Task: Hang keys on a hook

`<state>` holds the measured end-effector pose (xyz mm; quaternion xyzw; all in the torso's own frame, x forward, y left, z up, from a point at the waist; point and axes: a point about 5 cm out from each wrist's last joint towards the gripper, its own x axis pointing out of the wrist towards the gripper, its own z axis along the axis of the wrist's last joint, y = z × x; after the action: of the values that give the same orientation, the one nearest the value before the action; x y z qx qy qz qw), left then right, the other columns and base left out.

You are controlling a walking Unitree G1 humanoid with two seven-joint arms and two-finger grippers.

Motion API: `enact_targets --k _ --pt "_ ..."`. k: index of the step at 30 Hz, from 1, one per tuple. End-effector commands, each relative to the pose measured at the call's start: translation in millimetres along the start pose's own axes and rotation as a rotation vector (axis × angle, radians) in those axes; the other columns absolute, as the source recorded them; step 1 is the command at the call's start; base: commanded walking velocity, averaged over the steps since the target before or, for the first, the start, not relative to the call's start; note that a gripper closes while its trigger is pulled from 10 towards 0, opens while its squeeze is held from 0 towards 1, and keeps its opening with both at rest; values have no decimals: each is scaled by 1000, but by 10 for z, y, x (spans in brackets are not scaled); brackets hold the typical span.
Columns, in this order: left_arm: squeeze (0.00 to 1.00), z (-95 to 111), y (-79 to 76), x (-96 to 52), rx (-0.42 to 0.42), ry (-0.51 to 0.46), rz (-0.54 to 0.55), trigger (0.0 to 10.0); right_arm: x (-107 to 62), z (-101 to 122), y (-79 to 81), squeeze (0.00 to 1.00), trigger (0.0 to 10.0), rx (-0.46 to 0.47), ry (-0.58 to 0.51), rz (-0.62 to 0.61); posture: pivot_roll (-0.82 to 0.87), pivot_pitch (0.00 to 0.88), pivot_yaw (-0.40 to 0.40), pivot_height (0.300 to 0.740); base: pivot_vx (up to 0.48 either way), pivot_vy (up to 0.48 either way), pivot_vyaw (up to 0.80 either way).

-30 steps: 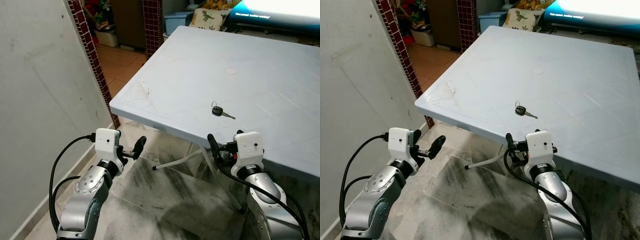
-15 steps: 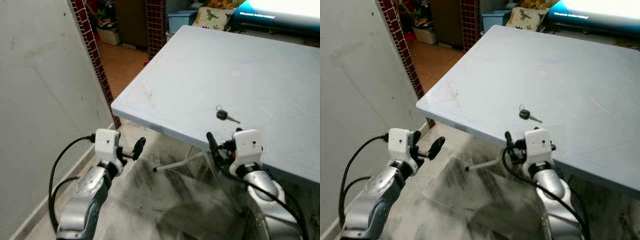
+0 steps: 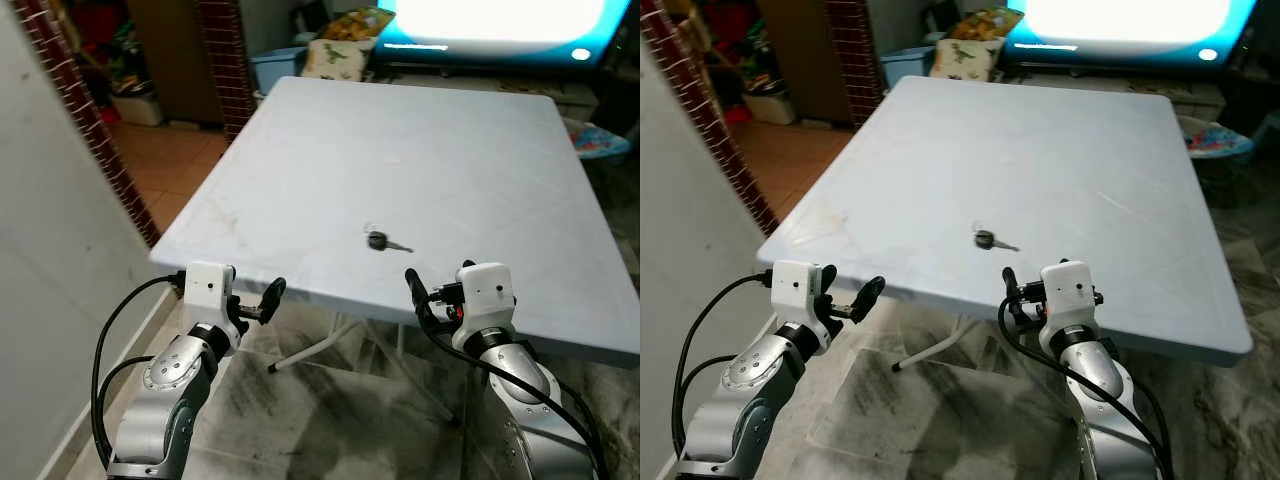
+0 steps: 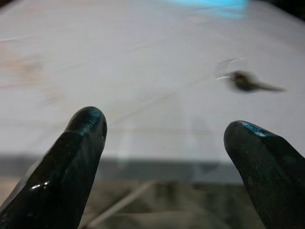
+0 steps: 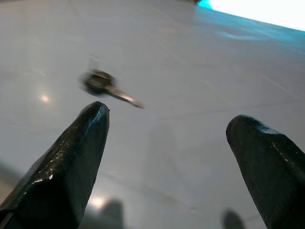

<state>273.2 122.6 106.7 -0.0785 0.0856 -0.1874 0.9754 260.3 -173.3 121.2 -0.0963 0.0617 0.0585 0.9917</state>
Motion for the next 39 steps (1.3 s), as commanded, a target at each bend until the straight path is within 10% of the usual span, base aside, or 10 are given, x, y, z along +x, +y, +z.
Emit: enact_targets --k 1,39 --pt "0 13 84 -35 21 5 31 10000 15 59 60 0 10000 15 -20 23 -42 81 47 740 285 0 0" --pt "0 7 97 -24 46 21 40 10000 211 55 273 0 10000 -16 18 243 -31 87 55 740 93 0 0"
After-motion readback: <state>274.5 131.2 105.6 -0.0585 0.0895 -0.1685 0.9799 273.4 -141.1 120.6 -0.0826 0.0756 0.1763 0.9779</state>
